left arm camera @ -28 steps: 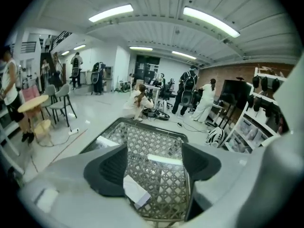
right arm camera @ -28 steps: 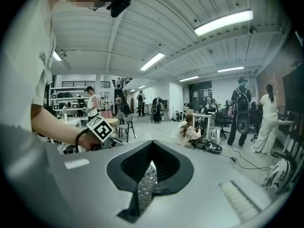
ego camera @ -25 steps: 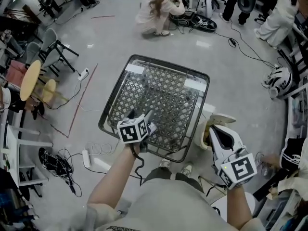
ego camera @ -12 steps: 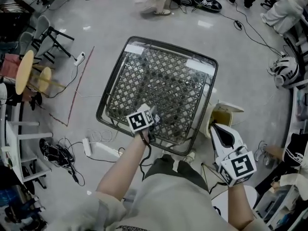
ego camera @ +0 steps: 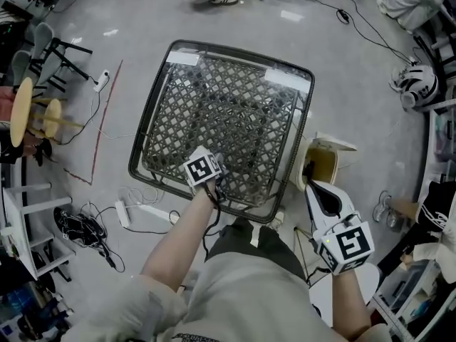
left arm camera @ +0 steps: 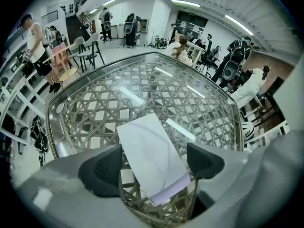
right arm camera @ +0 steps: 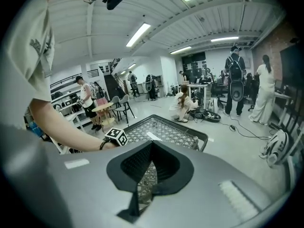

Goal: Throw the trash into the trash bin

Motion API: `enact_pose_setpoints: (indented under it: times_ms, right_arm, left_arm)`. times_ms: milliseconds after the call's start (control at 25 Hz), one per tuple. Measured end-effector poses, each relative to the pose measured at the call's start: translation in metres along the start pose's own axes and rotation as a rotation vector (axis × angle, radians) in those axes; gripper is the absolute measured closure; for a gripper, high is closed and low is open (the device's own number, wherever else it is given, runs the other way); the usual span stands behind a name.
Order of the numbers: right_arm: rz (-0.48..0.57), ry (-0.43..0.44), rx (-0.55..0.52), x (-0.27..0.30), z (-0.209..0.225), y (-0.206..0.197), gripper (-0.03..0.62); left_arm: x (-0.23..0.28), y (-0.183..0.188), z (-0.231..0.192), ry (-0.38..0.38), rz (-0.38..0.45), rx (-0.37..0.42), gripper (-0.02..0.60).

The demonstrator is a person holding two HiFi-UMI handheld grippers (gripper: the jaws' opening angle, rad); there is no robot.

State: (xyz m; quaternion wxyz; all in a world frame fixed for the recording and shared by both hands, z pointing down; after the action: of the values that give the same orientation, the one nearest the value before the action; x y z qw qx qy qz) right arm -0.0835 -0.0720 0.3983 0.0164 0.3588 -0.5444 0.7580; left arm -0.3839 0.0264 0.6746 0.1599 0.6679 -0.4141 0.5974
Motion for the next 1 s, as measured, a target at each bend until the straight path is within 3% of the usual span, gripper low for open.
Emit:
enact_pose_setpoints:
  times_ms: [320, 440, 560, 840, 1000]
  right_arm:
    - [-0.012, -0.014, 0.022, -0.006, 0.005, -0.013, 0.591]
    - [-0.01, -0.022, 0.025, -0.011, 0.006, -0.016, 0.591]
    - [0.006, -0.022, 0.05, -0.015, 0.006, -0.016, 0.591]
    - [0.064, -0.077, 0.107, -0.046, 0.025, -0.013, 0.591]
    - [0.099, -0.134, 0.132, -0.067, 0.037, -0.015, 0.591]
  left_arm:
    - [0.006, -0.007, -0.001, 0.013, -0.011, -0.046, 0.175]
    - [0.001, -0.007, 0.007, -0.002, -0.006, -0.018, 0.185]
    - [-0.013, 0.001, 0.016, -0.019, 0.05, 0.013, 0.2]
    - [-0.054, 0.009, 0.064, -0.122, 0.118, 0.11, 0.213]
    - [-0.08, 0.02, 0.101, -0.202, 0.164, 0.124, 0.22]
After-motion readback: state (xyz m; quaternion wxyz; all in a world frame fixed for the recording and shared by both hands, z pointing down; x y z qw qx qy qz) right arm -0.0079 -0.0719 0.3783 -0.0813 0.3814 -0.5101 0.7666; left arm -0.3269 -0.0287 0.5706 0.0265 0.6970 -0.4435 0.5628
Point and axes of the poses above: the fingertips, and each gripper's own axes: x forward along the fingers, z to its right, y out of its top, the point moved 6 cm from there along -x, backward along the fingers, and after that the axes turned 3 degrees about -y, right-handed, at the moved point
